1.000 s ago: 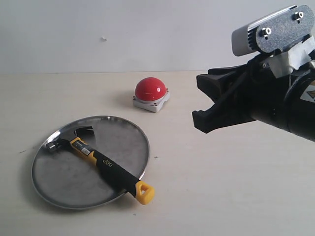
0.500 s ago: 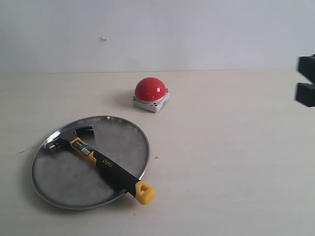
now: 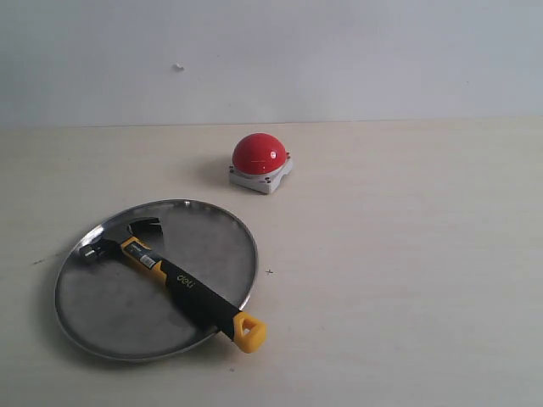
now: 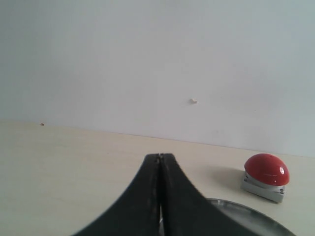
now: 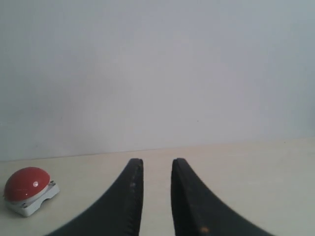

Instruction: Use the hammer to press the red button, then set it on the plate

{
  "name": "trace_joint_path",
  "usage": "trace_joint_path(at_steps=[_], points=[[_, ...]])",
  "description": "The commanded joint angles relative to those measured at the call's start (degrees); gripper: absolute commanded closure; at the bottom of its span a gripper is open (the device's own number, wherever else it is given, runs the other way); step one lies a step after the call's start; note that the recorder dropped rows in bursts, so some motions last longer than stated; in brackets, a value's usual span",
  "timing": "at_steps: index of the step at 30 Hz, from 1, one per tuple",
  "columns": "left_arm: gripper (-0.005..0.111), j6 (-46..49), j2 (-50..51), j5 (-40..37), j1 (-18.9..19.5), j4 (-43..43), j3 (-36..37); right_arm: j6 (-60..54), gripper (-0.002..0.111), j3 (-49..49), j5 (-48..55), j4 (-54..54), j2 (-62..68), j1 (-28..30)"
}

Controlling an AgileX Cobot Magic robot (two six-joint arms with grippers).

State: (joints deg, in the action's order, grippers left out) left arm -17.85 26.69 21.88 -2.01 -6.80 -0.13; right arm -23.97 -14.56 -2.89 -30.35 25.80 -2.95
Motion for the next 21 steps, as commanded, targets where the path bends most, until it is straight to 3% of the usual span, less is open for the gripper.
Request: trace_joint_path(at_steps=[1,8,21], points=[[0.107,-0.08,-0.19,-0.24,-0.31,-0.07,0.13,0.29,0.087,1.30,0.48,0.54,-1.53,0.30],[0.107,-0.08,-0.19,-0.24,-0.31,-0.07,0.13,11.78,0.087,6.56,2.40,11.77,-11.72,5.46],[0.107,-0.08,-0.19,-0.24,-0.31,-0.07,0.13,15.76,0.087,10.85,10.28,21.19,-20.11,9.77]])
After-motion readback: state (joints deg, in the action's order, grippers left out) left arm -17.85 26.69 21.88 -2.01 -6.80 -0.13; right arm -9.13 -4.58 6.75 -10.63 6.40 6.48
